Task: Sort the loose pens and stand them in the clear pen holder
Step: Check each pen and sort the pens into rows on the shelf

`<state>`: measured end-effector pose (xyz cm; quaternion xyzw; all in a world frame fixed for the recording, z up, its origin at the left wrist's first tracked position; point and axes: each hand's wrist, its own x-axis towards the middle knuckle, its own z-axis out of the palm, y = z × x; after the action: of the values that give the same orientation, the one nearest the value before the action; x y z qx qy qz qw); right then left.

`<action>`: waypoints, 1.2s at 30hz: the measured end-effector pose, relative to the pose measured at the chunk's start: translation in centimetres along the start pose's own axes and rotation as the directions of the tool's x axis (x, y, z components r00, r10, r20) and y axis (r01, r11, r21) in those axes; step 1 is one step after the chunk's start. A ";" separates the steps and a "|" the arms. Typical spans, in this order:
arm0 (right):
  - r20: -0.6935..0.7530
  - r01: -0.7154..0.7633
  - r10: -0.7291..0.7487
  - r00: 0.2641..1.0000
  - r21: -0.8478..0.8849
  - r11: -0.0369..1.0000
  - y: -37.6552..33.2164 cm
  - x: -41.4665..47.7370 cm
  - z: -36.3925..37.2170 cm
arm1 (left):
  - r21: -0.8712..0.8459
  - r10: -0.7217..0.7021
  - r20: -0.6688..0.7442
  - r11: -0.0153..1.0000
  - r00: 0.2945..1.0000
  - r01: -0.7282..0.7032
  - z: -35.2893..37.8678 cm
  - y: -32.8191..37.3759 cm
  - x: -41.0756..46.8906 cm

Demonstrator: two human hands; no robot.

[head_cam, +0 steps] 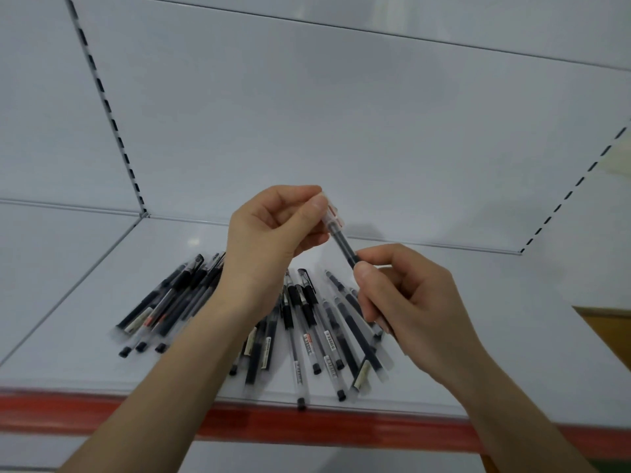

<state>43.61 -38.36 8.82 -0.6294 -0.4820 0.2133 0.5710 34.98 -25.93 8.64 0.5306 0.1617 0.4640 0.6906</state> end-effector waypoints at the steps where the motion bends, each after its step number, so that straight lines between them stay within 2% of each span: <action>1: 0.000 -0.002 0.002 1.000 -0.002 1.000 0.1 0.0 0.0 | -0.001 -0.002 -0.005 1.000 1.000 0.002 0.1 -0.1 -0.1; 8: -0.011 0.005 -0.005 1.000 -0.041 0.999 0.7 0.5 0.1 | 0.056 0.011 -0.024 0.998 1.000 -0.010 0.3 -0.5 0.3; 10: -0.011 -0.031 0.030 1.000 -0.098 0.995 1.3 1.0 -0.1 | 0.147 -0.023 -0.006 0.989 1.000 0.024 0.0 -1.1 0.6; 12: -0.031 -0.069 0.064 0.998 -0.206 0.976 2.4 1.3 -0.5 | 0.360 -0.044 0.038 0.932 0.998 0.028 -0.5 -2.1 0.5; 13: -0.045 -0.090 0.081 0.996 -0.283 0.955 3.1 1.4 -0.9 | 0.531 -0.038 0.062 0.847 0.997 -0.001 -0.9 -2.5 0.3; 14: -0.056 -0.111 0.097 0.994 -0.372 0.921 3.9 1.3 -1.2 | 0.718 -0.032 0.089 0.695 0.996 -0.042 -1.2 -2.8 -0.1; 15: -0.065 -0.132 0.114 0.991 -0.468 0.874 4.7 1.3 -1.7 | 0.874 -0.044 0.125 0.478 0.991 -0.089 -1.5 -2.9 -0.6; 16: -0.076 -0.155 0.136 0.988 -0.558 0.815 5.4 1.2 -2.2 | 0.959 -0.081 0.159 0.250 0.984 -0.134 -1.7 -2.9 -1.2; 17: -0.083 -0.176 0.161 0.984 -0.635 0.752 6.1 1.1 -2.6 | 0.985 -0.132 0.169 0.062 0.977 -0.163 -1.7 -2.9 -1.8; 18: -0.082 -0.190 0.188 0.979 -0.703 0.685 6.7 1.1 -3.0 | 0.984 -0.186 0.150 -0.068 0.971 -0.165 -1.7 -3.0 -2.4; 20: -0.059 -0.188 0.239 0.969 -0.804 0.564 7.5 1.0 -3.4 | 0.970 -0.271 0.083 -0.201 0.959 -0.140 -1.2 -3.1 -3.3; 22: -0.036 -0.183 0.280 0.959 -0.835 0.518 7.9 1.0 -3.5 | 0.963 -0.315 0.035 -0.243 0.949 -0.116 -0.6 -3.4 -3.7; 27: 0.015 -0.212 0.346 0.938 -0.766 0.608 7.3 1.0 -2.9 | 0.956 -0.346 0.006 -0.274 0.938 -0.107 0.2 -4.8 -3.6; 32: 0.030 -0.233 0.358 0.933 -0.708 0.667 7.9 2.0 -2.2 | 0.973 -0.365 0.036 -0.199 0.930 -0.116 0.8 -5.5 -2.9; 36: 0.033 -0.221 0.354 0.935 -0.727 0.650 8.5 3.8 -2.2 | 0.979 -0.410 0.054 -0.156 0.911 -0.128 1.2 -5.8 -1.9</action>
<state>50.14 -35.28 2.57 -0.8483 -0.4674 0.1516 0.1976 37.58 -28.22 3.45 0.9155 0.3861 -0.0047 0.1133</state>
